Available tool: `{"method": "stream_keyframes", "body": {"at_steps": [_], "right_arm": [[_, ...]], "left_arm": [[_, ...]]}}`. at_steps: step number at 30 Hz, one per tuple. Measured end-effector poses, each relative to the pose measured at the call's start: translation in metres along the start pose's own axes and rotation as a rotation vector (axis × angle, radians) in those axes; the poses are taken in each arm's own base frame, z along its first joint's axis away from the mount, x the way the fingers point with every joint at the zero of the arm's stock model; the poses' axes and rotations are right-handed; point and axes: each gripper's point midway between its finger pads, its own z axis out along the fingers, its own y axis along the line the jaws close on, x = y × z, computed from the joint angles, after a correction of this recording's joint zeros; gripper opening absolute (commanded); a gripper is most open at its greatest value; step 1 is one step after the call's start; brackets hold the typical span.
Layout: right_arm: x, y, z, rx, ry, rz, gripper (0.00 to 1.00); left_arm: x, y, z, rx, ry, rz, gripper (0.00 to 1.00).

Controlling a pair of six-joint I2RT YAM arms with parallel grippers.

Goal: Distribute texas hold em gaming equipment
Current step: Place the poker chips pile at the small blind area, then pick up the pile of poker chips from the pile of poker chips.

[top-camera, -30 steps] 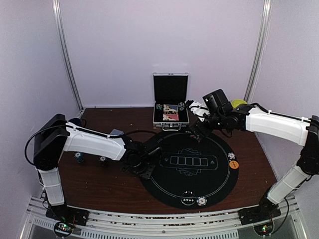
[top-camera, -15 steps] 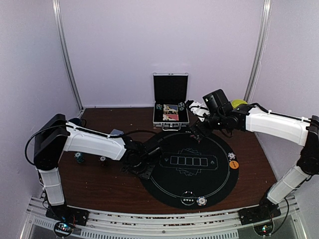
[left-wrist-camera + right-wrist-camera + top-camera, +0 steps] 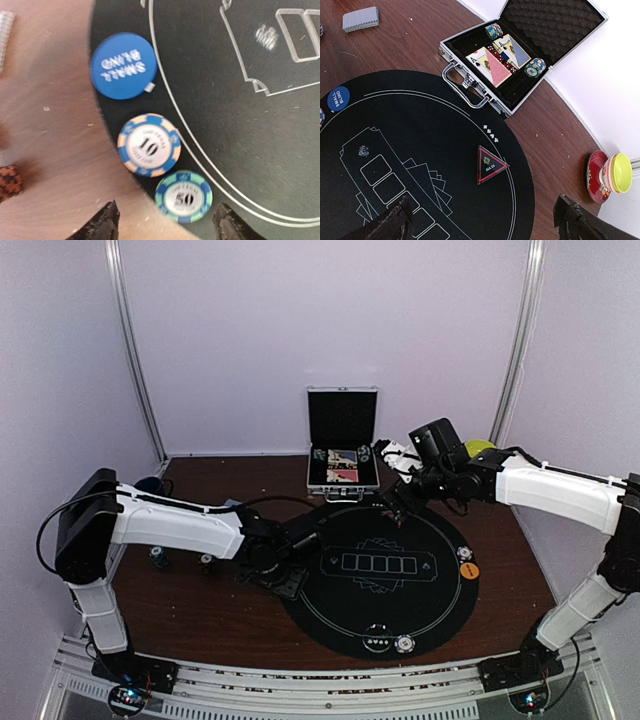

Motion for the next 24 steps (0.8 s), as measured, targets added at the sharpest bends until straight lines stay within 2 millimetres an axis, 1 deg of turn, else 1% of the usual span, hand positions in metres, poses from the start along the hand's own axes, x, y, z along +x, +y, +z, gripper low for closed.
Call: {"method": "stream_keyframes", "body": {"at_steps": [4, 7, 9, 11, 12, 13, 14, 15, 17, 19, 21, 24], "right_arm": [[0.0, 0.0, 0.0, 0.0, 0.0, 0.0, 1.0], [0.0, 0.0, 0.0, 0.0, 0.0, 0.0, 1.0], [0.0, 0.0, 0.0, 0.0, 0.0, 0.0, 1.0], [0.0, 0.0, 0.0, 0.0, 0.0, 0.0, 1.0], [0.0, 0.0, 0.0, 0.0, 0.0, 0.0, 1.0], [0.0, 0.0, 0.0, 0.0, 0.0, 0.0, 1.0], [0.0, 0.0, 0.0, 0.0, 0.0, 0.0, 1.0], [0.0, 0.0, 0.0, 0.0, 0.0, 0.0, 1.0], [0.0, 0.0, 0.0, 0.0, 0.0, 0.0, 1.0], [0.0, 0.0, 0.0, 0.0, 0.0, 0.0, 1.0], [0.0, 0.0, 0.0, 0.0, 0.0, 0.0, 1.0], [0.0, 0.0, 0.0, 0.0, 0.0, 0.0, 1.0]], "left_arm": [[-0.01, 0.009, -0.028, 0.006, -0.048, -0.027, 0.78], [-0.018, 0.019, -0.05, -0.01, -0.083, -0.041, 0.88], [-0.026, 0.026, -0.063, -0.033, -0.109, -0.051, 0.91], [-0.034, 0.035, -0.074, -0.054, -0.132, -0.066, 0.92], [-0.038, 0.043, -0.079, -0.067, -0.143, -0.08, 0.93], [-0.041, 0.055, -0.085, -0.083, -0.151, -0.094, 0.94], [-0.044, 0.065, -0.086, -0.097, -0.152, -0.115, 0.94], [-0.048, 0.076, -0.088, -0.106, -0.156, -0.134, 0.97], [-0.055, 0.106, -0.095, -0.128, -0.171, -0.189, 0.98], [-0.06, 0.141, -0.104, -0.158, -0.193, -0.257, 0.98], [-0.059, 0.178, -0.113, -0.194, -0.213, -0.319, 0.98], [-0.046, 0.216, -0.118, -0.235, -0.214, -0.378, 0.98]]}}
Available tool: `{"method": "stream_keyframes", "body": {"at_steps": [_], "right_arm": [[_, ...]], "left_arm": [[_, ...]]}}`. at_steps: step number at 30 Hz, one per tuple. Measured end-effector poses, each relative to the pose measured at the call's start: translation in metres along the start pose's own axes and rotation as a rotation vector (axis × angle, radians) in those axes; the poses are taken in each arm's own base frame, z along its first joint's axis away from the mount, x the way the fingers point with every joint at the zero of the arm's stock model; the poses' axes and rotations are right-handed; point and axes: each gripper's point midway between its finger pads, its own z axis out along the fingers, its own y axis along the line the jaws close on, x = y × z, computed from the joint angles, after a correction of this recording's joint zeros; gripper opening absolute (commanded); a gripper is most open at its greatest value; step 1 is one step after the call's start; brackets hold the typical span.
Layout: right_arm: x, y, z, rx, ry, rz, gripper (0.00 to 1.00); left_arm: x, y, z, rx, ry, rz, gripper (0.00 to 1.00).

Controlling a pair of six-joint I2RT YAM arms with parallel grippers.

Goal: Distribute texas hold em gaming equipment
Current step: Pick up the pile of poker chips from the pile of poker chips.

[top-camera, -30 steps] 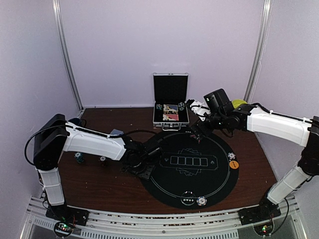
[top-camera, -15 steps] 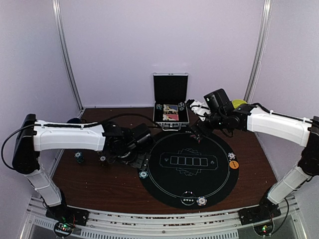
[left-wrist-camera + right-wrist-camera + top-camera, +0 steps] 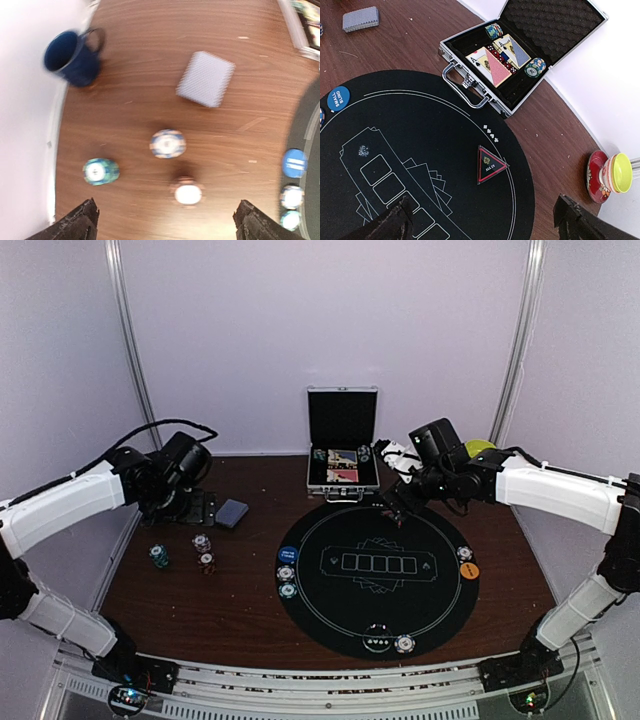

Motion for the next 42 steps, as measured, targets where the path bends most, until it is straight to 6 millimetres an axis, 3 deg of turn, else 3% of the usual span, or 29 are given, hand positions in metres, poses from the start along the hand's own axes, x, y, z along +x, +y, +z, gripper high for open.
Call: {"method": "stream_keyframes", "body": {"at_steps": [5, 9, 12, 16, 20, 28, 42], "right_arm": [[0.0, 0.0, 0.0, 0.0, 0.0, 0.0, 1.0], [0.0, 0.0, 0.0, 0.0, -0.001, 0.0, 1.0], [0.0, 0.0, 0.0, 0.0, -0.002, 0.001, 1.0], [-0.001, 0.0, 0.0, 0.001, -0.005, 0.001, 1.0], [-0.002, -0.001, -0.001, 0.002, -0.009, 0.002, 1.0], [-0.006, -0.003, -0.006, 0.003, -0.025, 0.006, 1.0], [-0.006, -0.003, -0.007, 0.002, -0.027, 0.007, 1.0]], "left_arm": [[0.019, 0.057, 0.02, -0.092, 0.059, -0.044, 0.98], [0.032, 0.086, 0.036, -0.143, 0.116, -0.058, 0.98], [0.03, 0.098, 0.041, -0.151, 0.122, -0.071, 0.98], [0.028, 0.108, 0.058, -0.143, 0.148, -0.096, 0.98], [0.039, 0.117, 0.082, -0.143, 0.208, -0.117, 0.98], [0.065, 0.114, 0.115, -0.11, 0.299, -0.107, 0.91], [0.068, 0.121, 0.128, -0.075, 0.306, -0.154, 0.75]]}}
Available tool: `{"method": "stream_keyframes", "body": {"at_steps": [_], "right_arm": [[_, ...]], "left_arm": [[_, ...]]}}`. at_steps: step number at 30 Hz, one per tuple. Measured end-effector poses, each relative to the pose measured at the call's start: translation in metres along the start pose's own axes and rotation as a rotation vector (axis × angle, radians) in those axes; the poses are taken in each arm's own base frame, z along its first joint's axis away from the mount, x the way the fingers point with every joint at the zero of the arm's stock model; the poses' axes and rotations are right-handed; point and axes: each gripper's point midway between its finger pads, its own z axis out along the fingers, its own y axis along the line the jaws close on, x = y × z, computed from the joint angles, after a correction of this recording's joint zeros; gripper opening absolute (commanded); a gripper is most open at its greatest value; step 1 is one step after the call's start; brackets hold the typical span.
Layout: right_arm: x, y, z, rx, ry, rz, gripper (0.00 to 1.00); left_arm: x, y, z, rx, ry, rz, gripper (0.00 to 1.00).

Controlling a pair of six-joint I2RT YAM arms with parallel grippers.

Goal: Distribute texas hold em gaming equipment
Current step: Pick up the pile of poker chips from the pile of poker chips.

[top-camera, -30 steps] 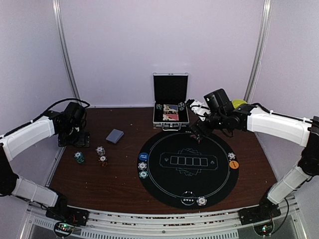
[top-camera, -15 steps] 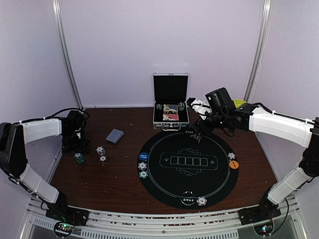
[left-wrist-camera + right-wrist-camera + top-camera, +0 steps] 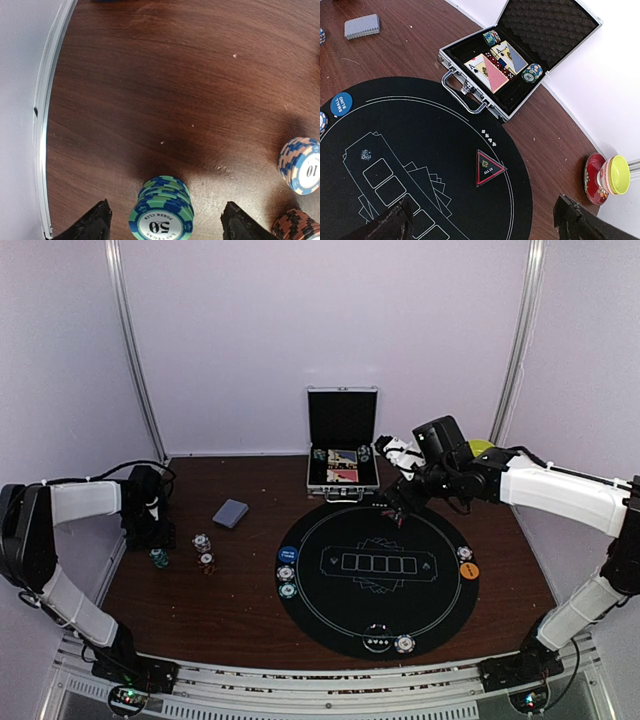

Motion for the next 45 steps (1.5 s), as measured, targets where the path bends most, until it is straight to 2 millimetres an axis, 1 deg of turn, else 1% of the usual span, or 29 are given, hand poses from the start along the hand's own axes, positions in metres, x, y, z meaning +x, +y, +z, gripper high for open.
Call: {"method": "stream_keyframes", "body": {"at_steps": [7, 15, 22, 26, 31, 35, 38, 43, 45], "right_arm": [[-0.0005, -0.0002, -0.0004, 0.001, -0.002, 0.001, 1.0], [-0.0004, -0.0002, -0.0002, 0.001, -0.002, 0.001, 1.0], [0.001, 0.0004, 0.0006, 0.001, -0.001, 0.0, 1.0], [0.001, 0.0004, 0.0006, 0.001, -0.001, 0.0, 1.0], [0.0012, 0.0004, 0.0006, 0.0, 0.0, 0.0, 1.0], [0.0016, 0.0006, 0.0008, 0.0, 0.0, 0.0, 1.0], [0.0015, 0.0005, 0.0007, 0.0, 0.0, 0.0, 1.0], [0.0016, 0.0005, 0.0008, 0.001, 0.001, 0.0, 1.0], [0.0015, 0.0005, 0.0007, 0.001, 0.0, 0.0, 1.0]], "left_arm": [[0.0005, 0.0059, 0.0046, 0.006, 0.015, -0.02, 0.69], [0.001, 0.0034, 0.006, 0.022, 0.021, -0.015, 0.59], [0.0014, 0.0025, 0.0072, 0.027, 0.02, -0.014, 0.57], [0.0018, 0.0025, 0.008, 0.027, 0.019, -0.013, 0.54], [0.0014, 0.0024, 0.0081, 0.028, 0.017, -0.013, 0.46], [0.0016, 0.0025, 0.0082, 0.027, 0.017, -0.011, 0.43], [0.0017, 0.0026, 0.0082, 0.027, 0.017, -0.01, 0.38], [0.001, 0.0028, 0.0067, 0.028, 0.011, -0.01, 0.34], [0.0001, 0.0028, 0.0049, 0.03, 0.005, -0.011, 0.29]]}}
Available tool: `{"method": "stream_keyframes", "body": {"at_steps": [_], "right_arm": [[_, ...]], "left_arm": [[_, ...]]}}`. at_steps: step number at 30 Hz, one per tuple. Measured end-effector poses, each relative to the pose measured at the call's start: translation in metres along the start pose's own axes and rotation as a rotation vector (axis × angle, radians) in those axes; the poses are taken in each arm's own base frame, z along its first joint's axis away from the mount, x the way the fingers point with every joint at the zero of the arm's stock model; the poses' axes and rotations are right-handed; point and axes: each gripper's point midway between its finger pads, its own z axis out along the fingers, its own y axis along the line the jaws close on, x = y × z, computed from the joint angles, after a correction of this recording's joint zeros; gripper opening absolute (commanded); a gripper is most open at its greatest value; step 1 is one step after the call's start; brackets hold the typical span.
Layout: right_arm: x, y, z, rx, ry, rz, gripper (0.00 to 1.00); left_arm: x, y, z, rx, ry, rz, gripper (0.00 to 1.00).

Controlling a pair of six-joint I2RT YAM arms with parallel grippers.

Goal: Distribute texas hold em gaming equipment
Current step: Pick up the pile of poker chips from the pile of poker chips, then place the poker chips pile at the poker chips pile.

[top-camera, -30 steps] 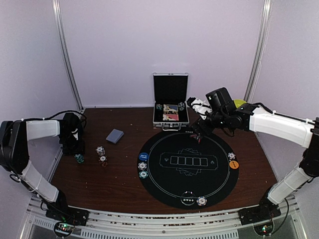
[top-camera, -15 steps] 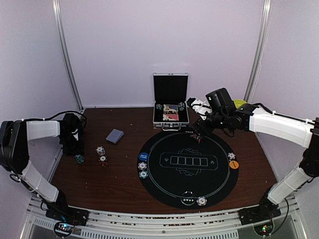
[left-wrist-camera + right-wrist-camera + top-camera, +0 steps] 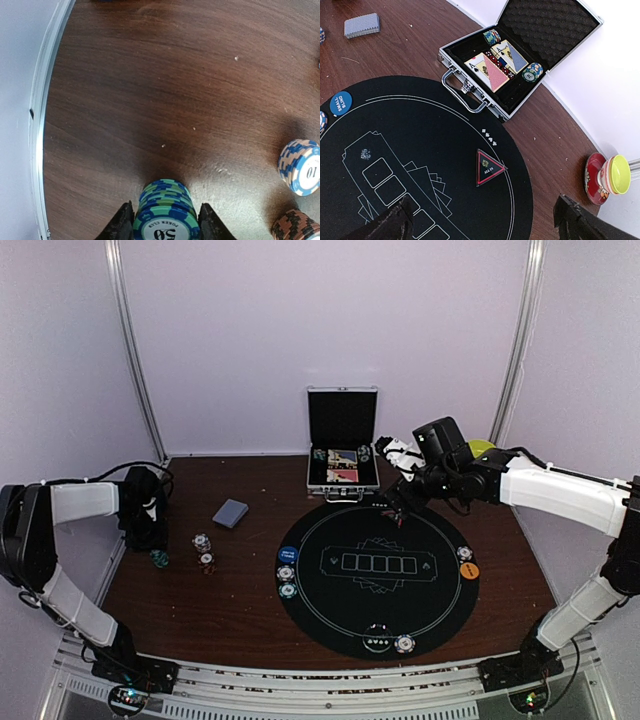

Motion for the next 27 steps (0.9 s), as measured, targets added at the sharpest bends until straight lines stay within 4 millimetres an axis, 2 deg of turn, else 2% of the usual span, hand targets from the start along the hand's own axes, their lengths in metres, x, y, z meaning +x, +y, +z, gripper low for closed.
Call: {"method": "stream_keyframes", "body": {"at_steps": [4, 15, 18, 22, 27], "right_arm": [[0.0, 0.0, 0.0, 0.0, 0.0, 0.0, 1.0], [0.0, -0.001, 0.0, 0.007, 0.001, 0.001, 1.0], [0.0, -0.003, 0.0, 0.01, 0.001, 0.003, 1.0], [-0.001, -0.003, 0.001, 0.012, -0.004, 0.005, 1.0], [-0.001, -0.003, 0.001, 0.012, -0.006, 0.005, 1.0]], "left_arm": [[-0.004, -0.001, -0.008, 0.011, -0.028, -0.004, 0.26], [-0.014, -0.005, -0.027, 0.057, -0.089, -0.009, 0.28], [-0.011, -0.006, -0.022, 0.057, -0.071, -0.006, 0.29], [-0.004, -0.005, -0.004, 0.028, -0.018, 0.01, 0.3], [-0.005, -0.003, -0.002, 0.025, -0.018, 0.004, 0.3]]}}
